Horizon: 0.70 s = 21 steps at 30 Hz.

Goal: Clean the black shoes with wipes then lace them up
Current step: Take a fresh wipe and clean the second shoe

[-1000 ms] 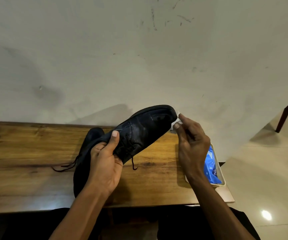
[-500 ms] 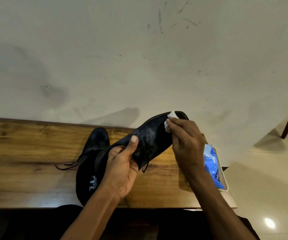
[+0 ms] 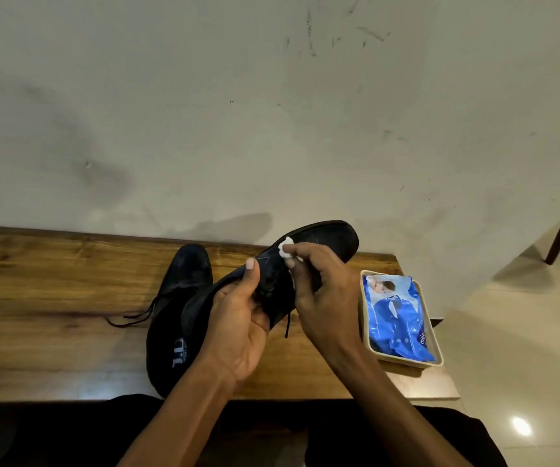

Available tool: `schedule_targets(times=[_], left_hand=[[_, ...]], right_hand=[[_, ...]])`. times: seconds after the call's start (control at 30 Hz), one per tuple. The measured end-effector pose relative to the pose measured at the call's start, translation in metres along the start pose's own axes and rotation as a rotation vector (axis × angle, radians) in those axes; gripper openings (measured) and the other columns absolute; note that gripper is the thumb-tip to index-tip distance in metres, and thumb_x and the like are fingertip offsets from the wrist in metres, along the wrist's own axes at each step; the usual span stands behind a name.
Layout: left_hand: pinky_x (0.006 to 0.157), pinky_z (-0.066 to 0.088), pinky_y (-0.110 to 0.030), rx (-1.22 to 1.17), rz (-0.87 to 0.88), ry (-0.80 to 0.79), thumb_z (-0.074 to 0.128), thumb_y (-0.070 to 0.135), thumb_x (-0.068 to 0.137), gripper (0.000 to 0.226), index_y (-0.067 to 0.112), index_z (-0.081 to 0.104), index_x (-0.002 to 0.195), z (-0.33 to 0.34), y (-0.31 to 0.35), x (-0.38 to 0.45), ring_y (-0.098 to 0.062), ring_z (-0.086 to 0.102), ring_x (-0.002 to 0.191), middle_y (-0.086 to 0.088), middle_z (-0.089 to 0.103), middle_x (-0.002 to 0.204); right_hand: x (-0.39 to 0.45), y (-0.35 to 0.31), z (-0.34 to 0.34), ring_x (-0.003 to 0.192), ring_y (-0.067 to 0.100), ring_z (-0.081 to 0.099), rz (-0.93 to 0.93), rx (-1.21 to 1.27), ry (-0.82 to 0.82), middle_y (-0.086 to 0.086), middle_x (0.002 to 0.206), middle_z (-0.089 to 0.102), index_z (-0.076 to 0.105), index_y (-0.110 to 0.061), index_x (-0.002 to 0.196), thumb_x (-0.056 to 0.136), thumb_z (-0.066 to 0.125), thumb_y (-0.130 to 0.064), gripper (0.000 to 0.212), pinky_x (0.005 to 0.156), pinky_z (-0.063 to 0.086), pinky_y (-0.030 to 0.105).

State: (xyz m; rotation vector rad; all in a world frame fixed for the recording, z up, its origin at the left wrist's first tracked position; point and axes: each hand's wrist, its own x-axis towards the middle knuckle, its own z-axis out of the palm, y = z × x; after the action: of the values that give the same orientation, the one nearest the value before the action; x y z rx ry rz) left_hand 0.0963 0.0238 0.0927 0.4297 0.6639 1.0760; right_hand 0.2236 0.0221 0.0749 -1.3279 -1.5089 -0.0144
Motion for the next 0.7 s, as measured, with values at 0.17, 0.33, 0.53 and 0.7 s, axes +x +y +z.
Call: schedule_targets(times=[0.17, 0.33, 0.53, 0.7], left_hand=[[0.094, 0.051, -0.039, -0.067, -0.049, 0.025, 0.045, 0.039, 0.101, 0.047, 0.001, 0.064, 0.121, -0.002, 0.005, -0.003, -0.029, 0.068, 0.111, -0.02, 0.07, 0.118], [0.083, 0.061, -0.034, -0.104, -0.052, 0.019, 0.046, 0.035, 0.1, 0.041, 0.002, 0.062, 0.12, 0.003, 0.002, -0.001, -0.027, 0.071, 0.106, -0.017, 0.072, 0.114], [0.087, 0.06, -0.035, -0.134, -0.065, 0.012, 0.042, 0.044, 0.101, 0.054, 0.0, 0.059, 0.128, -0.004, 0.006, 0.001, -0.029, 0.068, 0.111, -0.021, 0.068, 0.123], [0.088, 0.059, -0.035, -0.213, -0.039, 0.021, 0.041, 0.041, 0.102, 0.054, -0.001, 0.055, 0.132, -0.006, 0.009, 0.005, -0.028, 0.068, 0.113, -0.02, 0.068, 0.123]], right_hand=[[-0.017, -0.005, -0.01, 0.106, 0.014, 0.064, -0.12, -0.07, -0.133, 0.005, 0.115, 0.066, 0.071, -0.008, 0.117, 0.093, 0.066, -0.005, 0.024, 0.087, 0.055, 0.025], [0.007, 0.02, -0.021, 0.098, 0.016, 0.064, -0.027, -0.218, 0.002, 0.007, 0.111, 0.067, 0.072, -0.007, 0.117, 0.092, 0.068, -0.002, 0.025, 0.083, 0.052, 0.017], [-0.029, -0.01, -0.008, 0.106, 0.011, 0.062, -0.055, -0.06, -0.086, 0.003, 0.115, 0.066, 0.07, -0.01, 0.117, 0.095, 0.062, -0.006, 0.024, 0.088, 0.05, 0.017], [-0.022, 0.009, -0.014, 0.095, 0.005, 0.061, 0.035, -0.045, -0.035, 0.002, 0.108, 0.067, 0.07, -0.011, 0.112, 0.091, 0.067, -0.002, 0.023, 0.079, 0.052, 0.017]])
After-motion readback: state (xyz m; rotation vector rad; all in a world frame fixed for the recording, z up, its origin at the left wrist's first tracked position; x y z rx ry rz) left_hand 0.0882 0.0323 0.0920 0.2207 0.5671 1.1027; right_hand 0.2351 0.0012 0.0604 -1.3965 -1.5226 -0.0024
